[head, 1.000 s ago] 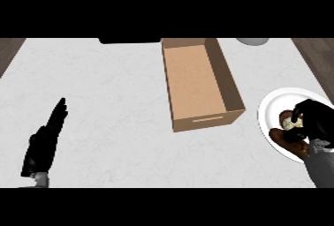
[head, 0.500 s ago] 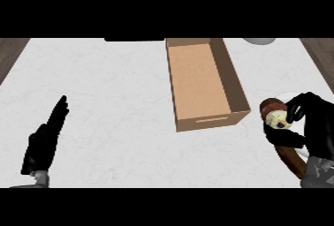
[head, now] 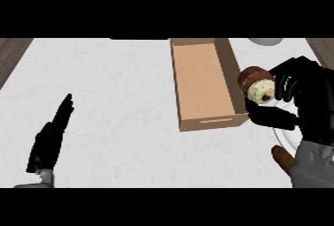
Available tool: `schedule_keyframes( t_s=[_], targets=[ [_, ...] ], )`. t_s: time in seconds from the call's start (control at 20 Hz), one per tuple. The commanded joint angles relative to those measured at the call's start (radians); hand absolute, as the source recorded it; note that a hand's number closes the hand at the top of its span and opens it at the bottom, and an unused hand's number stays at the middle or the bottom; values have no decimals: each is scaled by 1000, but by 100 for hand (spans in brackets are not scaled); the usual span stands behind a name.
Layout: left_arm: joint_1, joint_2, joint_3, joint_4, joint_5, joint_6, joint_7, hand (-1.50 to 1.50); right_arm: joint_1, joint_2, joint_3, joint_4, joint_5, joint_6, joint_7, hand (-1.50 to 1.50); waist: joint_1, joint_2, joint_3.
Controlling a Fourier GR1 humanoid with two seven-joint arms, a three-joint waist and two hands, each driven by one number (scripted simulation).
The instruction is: Pick the cupcake from the plate and place it in the cardboard box
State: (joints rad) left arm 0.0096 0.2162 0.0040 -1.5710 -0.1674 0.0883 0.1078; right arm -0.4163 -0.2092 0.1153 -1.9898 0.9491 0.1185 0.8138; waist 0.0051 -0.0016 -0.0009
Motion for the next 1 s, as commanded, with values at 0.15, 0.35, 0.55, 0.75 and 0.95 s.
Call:
schedule_keyframes(
  t_s=[0.15, 0.35, 0.55, 0.75, 0.95],
  targets=[
    [-28, -20, 0, 49, -16, -2, -23, 0, -329, 67, -58, 328, 15, -15, 28, 150, 11, 5, 0],
    [21, -2, 16, 10, 8, -40, -34, 0, -405, 82, -78, 516, 33, -59, -8, 150, 14, 5, 0],
    [-29, -30, 3, 48, -32, -2, -24, 0, -515, 87, -133, 696, -4, -73, -44, 150, 9, 5, 1],
    [-82, -5, 45, 78, -10, -20, -7, 0, -537, 97, -172, 927, -22, -172, -157, 150, 13, 9, 1],
    [-1, -14, 1, -39, -21, -35, 20, 0, -579, 93, -226, 1176, -7, -301, -236, 150, 37, 13, 1]
  ],
)
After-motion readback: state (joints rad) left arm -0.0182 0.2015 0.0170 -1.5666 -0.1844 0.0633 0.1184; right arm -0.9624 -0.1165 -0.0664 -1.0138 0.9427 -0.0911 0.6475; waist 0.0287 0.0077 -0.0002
